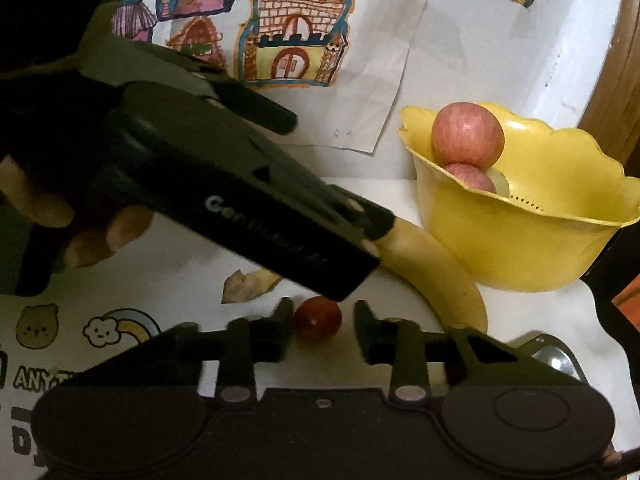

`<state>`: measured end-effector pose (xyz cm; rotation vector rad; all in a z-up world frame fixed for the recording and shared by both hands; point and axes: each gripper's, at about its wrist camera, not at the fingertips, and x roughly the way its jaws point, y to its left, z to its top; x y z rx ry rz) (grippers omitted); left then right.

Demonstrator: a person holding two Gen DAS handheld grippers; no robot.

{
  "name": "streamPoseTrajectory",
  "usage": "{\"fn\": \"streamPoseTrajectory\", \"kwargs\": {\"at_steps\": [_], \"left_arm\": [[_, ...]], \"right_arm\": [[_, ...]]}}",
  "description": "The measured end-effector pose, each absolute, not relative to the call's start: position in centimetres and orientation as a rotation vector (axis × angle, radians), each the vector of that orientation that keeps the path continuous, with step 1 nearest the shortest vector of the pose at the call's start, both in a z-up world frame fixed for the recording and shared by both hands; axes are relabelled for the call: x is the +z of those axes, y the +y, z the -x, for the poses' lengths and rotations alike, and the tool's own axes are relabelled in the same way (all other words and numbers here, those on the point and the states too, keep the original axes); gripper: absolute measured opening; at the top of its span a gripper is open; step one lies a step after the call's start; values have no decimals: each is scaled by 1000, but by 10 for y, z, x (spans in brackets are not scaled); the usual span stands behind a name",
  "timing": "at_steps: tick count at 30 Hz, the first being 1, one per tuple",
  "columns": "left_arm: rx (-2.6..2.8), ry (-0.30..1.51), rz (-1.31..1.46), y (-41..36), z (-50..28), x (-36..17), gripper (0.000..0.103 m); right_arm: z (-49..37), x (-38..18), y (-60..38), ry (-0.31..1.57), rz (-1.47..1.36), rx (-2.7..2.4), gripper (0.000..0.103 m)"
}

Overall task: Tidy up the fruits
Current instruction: 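Move the left tool to the banana while the right tool approaches the small red fruit, then grasp the banana with the left tool while the right tool grasps the small red fruit, then carry the banana with the left tool toward the tray while the right tool carries the red fruit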

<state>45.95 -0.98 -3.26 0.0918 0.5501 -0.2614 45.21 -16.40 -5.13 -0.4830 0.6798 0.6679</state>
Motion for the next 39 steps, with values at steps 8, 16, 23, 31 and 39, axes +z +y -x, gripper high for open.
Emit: {"fn": "streamPoseTrajectory", "kwargs": {"at_steps": [8,16,23,31,39], "left_arm": [[-297,599,-97,-12,-474,-46,102],[-318,641,-132,-17,-487,-64,102],[-337,678,-105,-18,-493,-68,81],[-344,705,-92,-24,-483,-64,52],[-292,743,12,-9,-446,-59,39]], "right_arm": [[-417,-42,-164,655,467,691,27],[-349,-26,-168,637,462,748,27],[-324,-16,-175,623,437,757,27],[-311,-9,-187,617,404,718,27],[-283,-1,-198,606,362,699,27]]}}
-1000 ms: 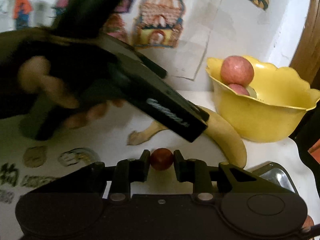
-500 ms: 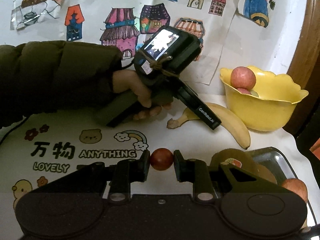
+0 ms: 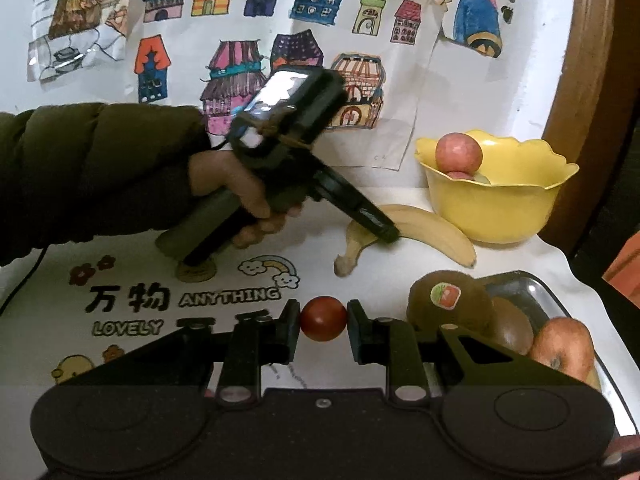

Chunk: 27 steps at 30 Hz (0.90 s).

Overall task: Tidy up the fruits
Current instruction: 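Carry the banana with the left tool toward the tray while the right tool carries the red fruit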

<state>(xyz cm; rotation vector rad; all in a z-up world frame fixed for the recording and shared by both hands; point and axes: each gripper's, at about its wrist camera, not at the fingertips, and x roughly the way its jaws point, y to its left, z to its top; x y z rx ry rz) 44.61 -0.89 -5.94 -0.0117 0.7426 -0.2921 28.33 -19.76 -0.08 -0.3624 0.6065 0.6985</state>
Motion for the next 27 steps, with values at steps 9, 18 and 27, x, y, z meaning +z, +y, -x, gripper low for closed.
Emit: {"fn": "streamPoseTrajectory", "kwargs": {"at_steps": [9,18,27], "left_arm": [[-193,799,67,26,-359,-50,39],[-223,827,43,42,-253,-42,39],[-297,762,-31,34,-241,-40,58]], "right_arm": [[-239,1,-202,613,309,701,27],[-194,-8,-209,632,242,718,27],[-167,-33,-212,659,211,681,27]]}}
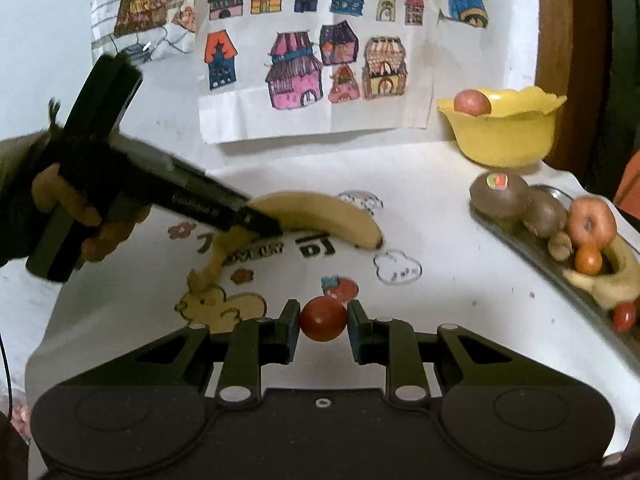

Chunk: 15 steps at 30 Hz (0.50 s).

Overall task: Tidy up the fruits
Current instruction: 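Carry the banana with the left tool toward the tray while the right tool carries the red fruit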

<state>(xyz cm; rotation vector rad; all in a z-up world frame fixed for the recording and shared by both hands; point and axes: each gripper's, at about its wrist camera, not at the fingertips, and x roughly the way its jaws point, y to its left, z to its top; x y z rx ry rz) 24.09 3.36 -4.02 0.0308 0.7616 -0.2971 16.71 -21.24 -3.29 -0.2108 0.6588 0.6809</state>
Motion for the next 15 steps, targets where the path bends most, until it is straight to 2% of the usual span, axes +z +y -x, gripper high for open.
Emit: {"fn": "streamPoseTrajectory", "kwargs": {"at_steps": [7,8,9,15], "left_arm": [[-348,761,-101,26,-254,-50,58],[-356,758,-115,24,-253,-50,51],[-368,755,-126,22,-251,-50,49],[-378,764,-89,15,-243,-47,40]], "right_arm": [[-172,-44,-217,670,194,661,27],[-174,-45,-217,670,190,661,27],[-175,-45,-218,669,187,662,27],[-181,-45,-223,651,156,660,27]]}}
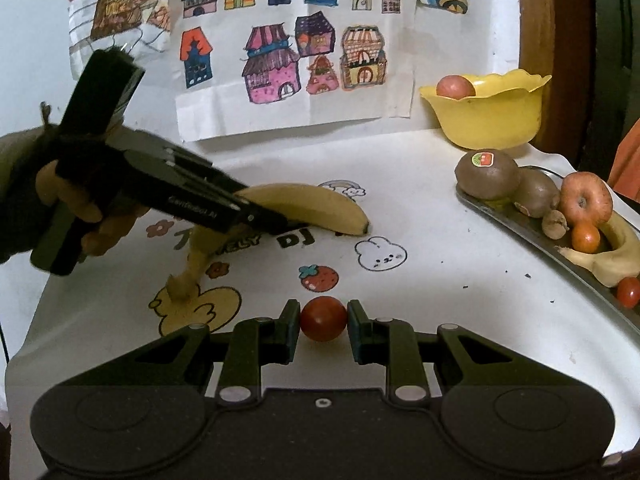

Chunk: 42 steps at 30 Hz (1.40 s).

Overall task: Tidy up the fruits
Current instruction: 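Carry the banana with the left tool toward the tray while the right tool carries the red fruit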

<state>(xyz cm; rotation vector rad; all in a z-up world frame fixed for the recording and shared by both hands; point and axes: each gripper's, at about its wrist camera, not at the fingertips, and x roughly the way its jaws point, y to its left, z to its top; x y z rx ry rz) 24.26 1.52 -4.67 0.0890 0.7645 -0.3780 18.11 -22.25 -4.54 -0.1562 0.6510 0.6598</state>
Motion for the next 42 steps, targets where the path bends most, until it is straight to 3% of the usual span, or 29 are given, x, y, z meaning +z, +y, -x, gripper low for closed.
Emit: {"fn": "streamPoseTrajectory", "kwargs": {"at_steps": [22,29,42], "left_arm": [[-460,703,-194,-46,-224,-51,40],[-481,698,-202,-54,-216,-51,40],[-450,687,-178,-55,-215,-46,40]], "right_arm": [[-171,-42,-267,615,87,563,27],[-166,-48,-265,611,87,583,36],[-170,-57,-255,648,158,609,32]]}}
